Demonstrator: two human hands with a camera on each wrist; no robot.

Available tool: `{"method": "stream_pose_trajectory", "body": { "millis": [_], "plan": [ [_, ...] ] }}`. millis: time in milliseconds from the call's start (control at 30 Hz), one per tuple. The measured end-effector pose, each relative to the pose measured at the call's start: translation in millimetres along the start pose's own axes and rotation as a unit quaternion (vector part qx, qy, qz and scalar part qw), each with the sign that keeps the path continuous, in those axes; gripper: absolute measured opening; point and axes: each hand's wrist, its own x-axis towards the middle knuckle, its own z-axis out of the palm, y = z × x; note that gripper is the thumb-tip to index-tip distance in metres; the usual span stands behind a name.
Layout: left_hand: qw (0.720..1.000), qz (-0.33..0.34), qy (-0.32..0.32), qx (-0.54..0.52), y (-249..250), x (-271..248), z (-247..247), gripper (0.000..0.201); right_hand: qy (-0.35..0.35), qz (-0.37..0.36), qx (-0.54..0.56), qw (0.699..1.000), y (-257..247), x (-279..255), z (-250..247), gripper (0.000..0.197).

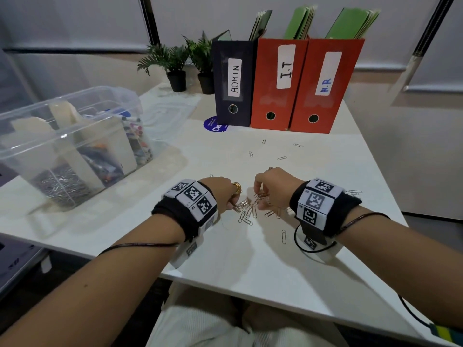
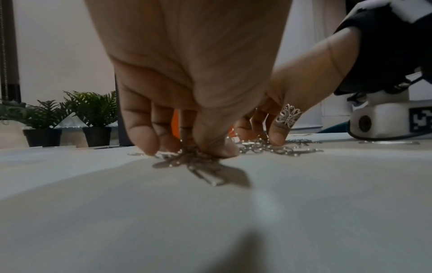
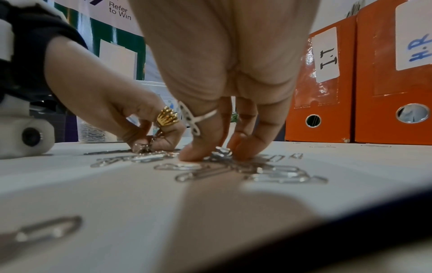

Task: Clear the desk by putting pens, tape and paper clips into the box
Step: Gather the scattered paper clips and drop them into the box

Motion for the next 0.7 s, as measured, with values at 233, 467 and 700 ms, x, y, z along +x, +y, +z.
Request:
{"method": "stream_pose_trajectory", "body": {
  "millis": [233, 467, 700],
  "plan": [
    [0.999, 0.000, 0.009, 0.049, 2.1, 5.7, 1.1, 0.013, -0.014, 0.006, 0.009, 1.000, -3.8, 0.0, 1.5, 0.024],
    [0.998, -0.031, 0.011, -0.059, 8.1, -3.2, -4.5, 0.031, -0.020, -0.014, -0.015, 1.000, -6.1, -4.1, 1.7, 0.020],
    [0.994, -0.048, 0.062, -0.076, -1.7, -8.7, -16.4, 0.022, -0.014, -0.010, -0.057, 0.998, -9.8, -0.4, 4.6, 0.016]
  ]
}}
